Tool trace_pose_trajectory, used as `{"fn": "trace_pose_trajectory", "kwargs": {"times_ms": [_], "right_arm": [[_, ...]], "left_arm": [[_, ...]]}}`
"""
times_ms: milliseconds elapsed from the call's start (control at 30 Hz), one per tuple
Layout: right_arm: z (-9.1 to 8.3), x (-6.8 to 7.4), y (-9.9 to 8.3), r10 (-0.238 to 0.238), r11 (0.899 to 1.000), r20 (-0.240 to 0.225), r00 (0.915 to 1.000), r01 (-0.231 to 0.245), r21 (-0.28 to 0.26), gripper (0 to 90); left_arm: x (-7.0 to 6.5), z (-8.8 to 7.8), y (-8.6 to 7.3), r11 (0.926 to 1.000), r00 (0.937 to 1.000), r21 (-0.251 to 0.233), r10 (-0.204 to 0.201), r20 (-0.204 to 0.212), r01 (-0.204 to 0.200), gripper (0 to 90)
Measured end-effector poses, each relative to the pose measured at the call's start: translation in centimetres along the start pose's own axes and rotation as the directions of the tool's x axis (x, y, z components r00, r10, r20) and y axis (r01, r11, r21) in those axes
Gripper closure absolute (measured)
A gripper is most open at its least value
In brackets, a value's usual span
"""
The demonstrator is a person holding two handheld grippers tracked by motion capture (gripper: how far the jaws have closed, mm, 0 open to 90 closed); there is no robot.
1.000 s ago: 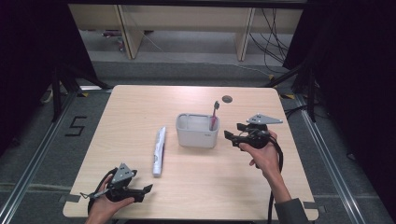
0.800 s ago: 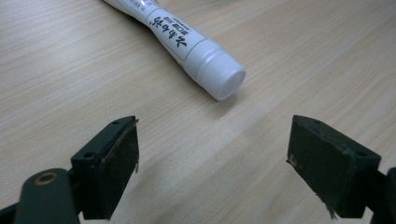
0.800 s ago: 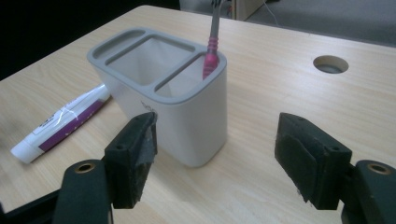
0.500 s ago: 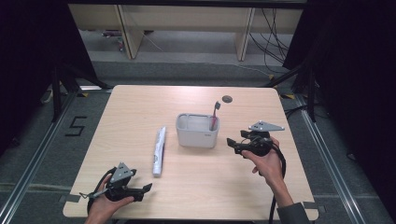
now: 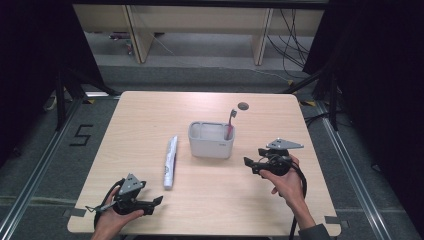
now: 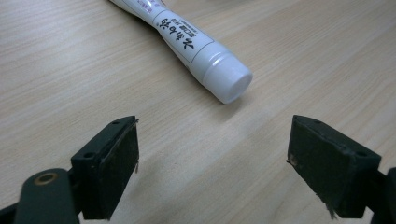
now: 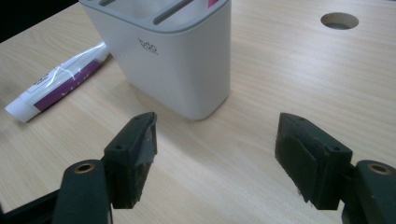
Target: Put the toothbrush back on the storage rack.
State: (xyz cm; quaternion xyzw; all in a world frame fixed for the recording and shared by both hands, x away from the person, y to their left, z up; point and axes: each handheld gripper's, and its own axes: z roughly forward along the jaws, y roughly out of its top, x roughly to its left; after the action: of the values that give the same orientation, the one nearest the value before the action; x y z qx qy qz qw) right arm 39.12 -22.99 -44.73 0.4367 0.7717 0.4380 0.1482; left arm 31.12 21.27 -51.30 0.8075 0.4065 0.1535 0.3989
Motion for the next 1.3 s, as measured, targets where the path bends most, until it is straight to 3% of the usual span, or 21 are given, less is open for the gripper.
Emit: {"fn": "trace_pose_trajectory", "kwargs": {"times_ms": [133,200,267,300,333,400,467,500,533,567,667,733,867,933,967,1000,1033,1067,1100,1267,1300], "right_arm": [[-0.2,0.1,-0.4,-0.013,1.0,-0.002,0.9999,0.013,0.005,30.6],[-0.3,0.3,-0.7,0.006,1.0,-0.007,1.0,-0.006,0.003,30.6],[-0.5,0.4,-1.0,0.02,1.0,-0.007,0.9998,-0.02,0.023,30.6],[-0.3,0.3,-1.2,-0.002,1.0,-0.006,1.0,0.002,0.0,30.6],[-0.4,0.4,-1.3,0.005,1.0,-0.008,1.0,-0.005,0.019,30.5],[-0.4,0.3,-1.7,-0.036,0.999,0.004,0.9994,0.036,0.021,30.2],[-0.2,0.2,-1.9,-0.029,0.999,-0.015,0.9995,0.029,0.013,30.2],[-0.4,0.6,-2.0,0.016,0.999,-0.013,0.9998,-0.015,0.048,30.0],[-0.4,0.5,-2.3,-0.029,0.999,-0.011,0.9995,0.029,0.037,29.8],[-0.4,0.7,-2.5,-0.003,0.999,-0.013,0.9999,0.003,0.04,29.9],[-0.4,0.8,-2.8,0.002,0.999,-0.016,0.9999,-0.001,0.038,29.8],[-0.6,0.7,-3.0,-0.03,0.999,-0.018,0.9994,0.031,0.045,29.8],[-0.9,1.1,-3.6,-0.021,0.999,-0.018,0.9996,0.022,0.045,29.7],[-1.1,0.9,-3.6,-0.051,0.997,-0.011,0.9986,0.052,0.052,29.4],[-1.1,1.2,-4.0,-0.015,0.998,-0.022,0.9996,0.016,0.059,28.6],[-1.1,1.2,-4.0,-0.015,0.998,-0.022,0.9996,0.016,0.059,28.6],[-1.1,1.0,-4.2,-0.054,0.997,-0.021,0.9983,0.055,0.06,26.6],[-1.1,1.0,-4.2,-0.054,0.997,-0.021,0.9983,0.055,0.06,26.6],[-1.2,1.4,-4.6,0.0,0.996,-0.012,0.9999,0.001,0.09,23.2],[-1.3,1.2,-5.2,0.001,0.996,-0.01,1.0,0.0,0.092,20.2],[-1.6,1.1,-5.4,-0.028,0.994,0.0,0.9996,0.028,0.106,20.3]], "left_arm": [[0.0,0.1,0.0,1.0,1.0,-0.007,-0.003,-0.003,0.003,15.9],[-0.1,0.2,0.0,0.9996,0.9998,-0.018,-0.022,-0.004,0.021,15.9],[0.2,-0.1,0.0,1.0,1.0,0.005,0.003,-0.007,-0.003,15.9],[0.2,-0.1,0.0,1.0,1.0,0.0,-0.001,-0.009,0.001,15.9],[0.2,-0.1,0.0,1.0,0.9999,-0.001,-0.002,-0.011,0.002,15.9],[0.1,0.0,0.0,1.0,0.9999,-0.001,0.0,-0.01,0.0,15.9],[0.1,0.0,0.0,1.0,0.9999,0.004,0.0,-0.011,0.0,15.9],[0.1,0.0,0.0,1.0,0.9999,0.003,-0.001,-0.011,0.001,15.9],[0.1,0.0,0.0,1.0,0.9999,0.002,-0.001,-0.011,0.001,15.9],[0.1,0.0,0.0,1.0,0.9999,-0.002,-0.003,-0.011,0.003,15.9],[0.2,-0.1,0.0,1.0,1.0,0.002,-0.001,-0.01,0.001,15.9],[0.2,0.0,0.0,1.0,1.0,0.0,-0.001,-0.009,0.001,15.9],[0.0,0.2,0.0,1.0,1.0,-0.001,0.003,-0.004,-0.003,15.9],[0.1,0.2,0.0,1.0,1.0,0.001,0.004,-0.005,-0.004,15.9],[0.1,0.1,0.1,1.0,1.0,0.003,0.003,-0.007,-0.003,15.9],[0.1,0.1,0.1,1.0,1.0,0.003,0.003,-0.007,-0.003,15.9],[0.1,0.1,0.1,1.0,1.0,0.003,0.003,-0.006,-0.003,15.9],[0.1,0.1,0.1,1.0,1.0,0.003,0.005,-0.004,-0.005,15.9],[0.1,0.1,0.1,1.0,1.0,-0.001,0.002,-0.007,-0.002,15.9],[0.0,0.1,0.0,1.0,1.0,0.004,0.004,-0.003,-0.004,15.9],[0.1,0.1,0.0,1.0,1.0,0.002,0.004,-0.003,-0.004,15.9]]}}
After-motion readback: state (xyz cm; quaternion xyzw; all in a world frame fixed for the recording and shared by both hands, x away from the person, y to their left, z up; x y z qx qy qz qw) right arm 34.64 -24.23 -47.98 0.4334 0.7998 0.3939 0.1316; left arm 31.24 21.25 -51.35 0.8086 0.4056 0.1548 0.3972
